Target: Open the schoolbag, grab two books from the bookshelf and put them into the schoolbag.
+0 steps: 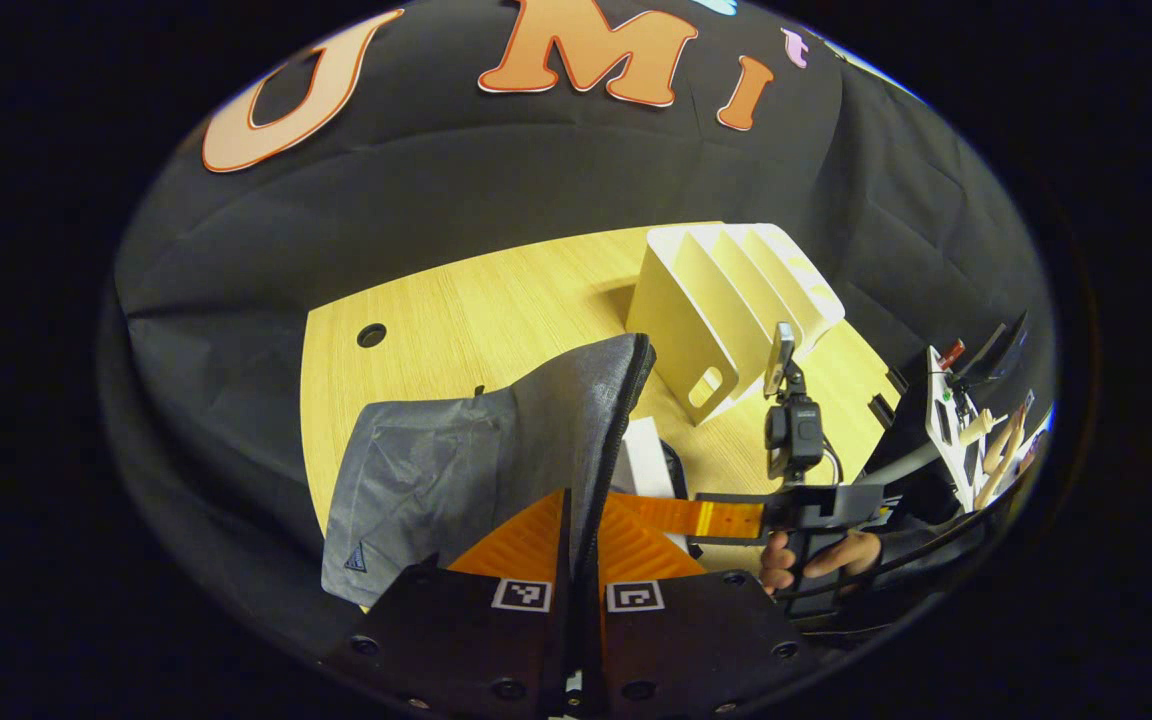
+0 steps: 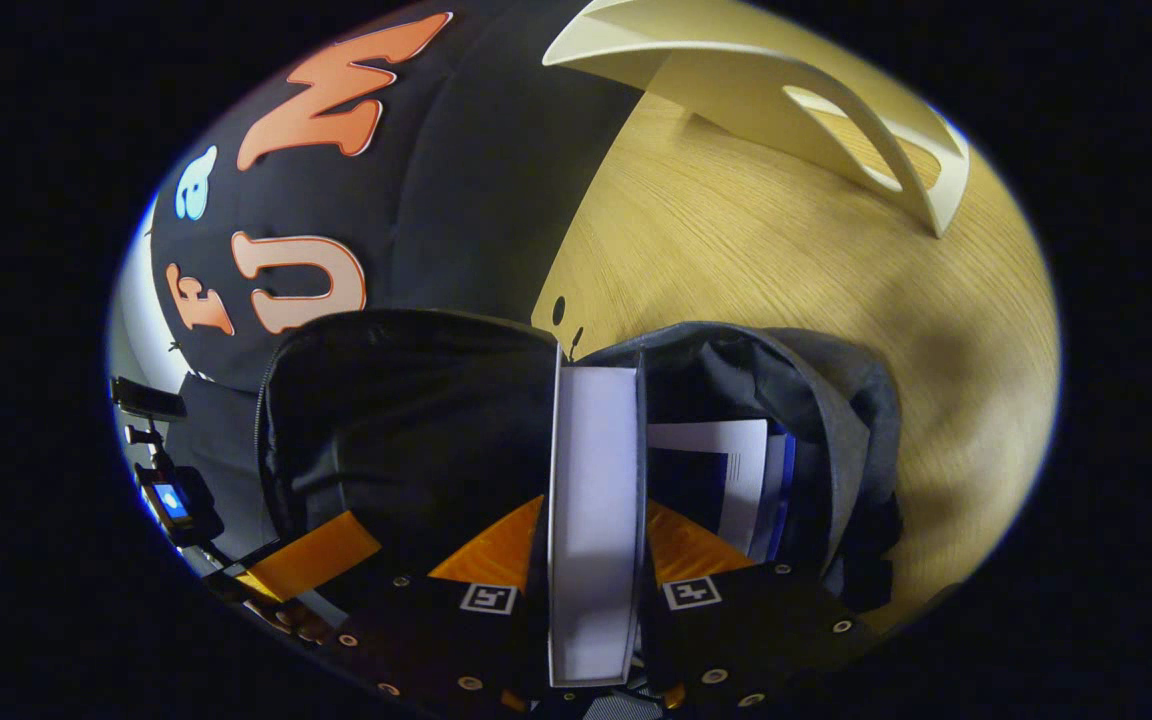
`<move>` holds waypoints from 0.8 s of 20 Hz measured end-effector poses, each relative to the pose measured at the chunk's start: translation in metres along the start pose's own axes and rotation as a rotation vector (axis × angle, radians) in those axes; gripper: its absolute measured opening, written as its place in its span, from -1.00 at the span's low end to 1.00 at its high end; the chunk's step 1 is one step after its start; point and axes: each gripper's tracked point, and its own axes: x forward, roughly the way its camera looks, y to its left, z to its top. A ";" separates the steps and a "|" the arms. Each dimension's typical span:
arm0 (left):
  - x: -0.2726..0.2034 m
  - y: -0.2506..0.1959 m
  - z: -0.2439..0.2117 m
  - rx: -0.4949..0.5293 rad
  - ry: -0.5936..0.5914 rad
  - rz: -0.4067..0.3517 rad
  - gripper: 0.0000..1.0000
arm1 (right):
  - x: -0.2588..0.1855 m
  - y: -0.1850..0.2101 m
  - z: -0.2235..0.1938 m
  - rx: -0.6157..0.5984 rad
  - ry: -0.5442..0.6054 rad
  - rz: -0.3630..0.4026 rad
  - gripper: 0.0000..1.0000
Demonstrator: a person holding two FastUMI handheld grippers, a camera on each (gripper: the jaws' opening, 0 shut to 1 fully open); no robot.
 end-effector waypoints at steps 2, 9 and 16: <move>0.003 -0.003 -0.003 -0.002 0.000 -0.002 -0.87 | 0.012 -0.001 -0.003 -0.006 0.004 -0.017 -0.19; 0.008 -0.001 -0.022 0.030 -0.036 0.006 -0.87 | -0.030 -0.044 -0.010 -0.181 0.065 -0.333 0.49; 0.036 -0.054 -0.052 0.021 -0.035 -0.071 0.17 | -0.124 -0.062 0.060 -0.392 -0.096 -0.523 0.94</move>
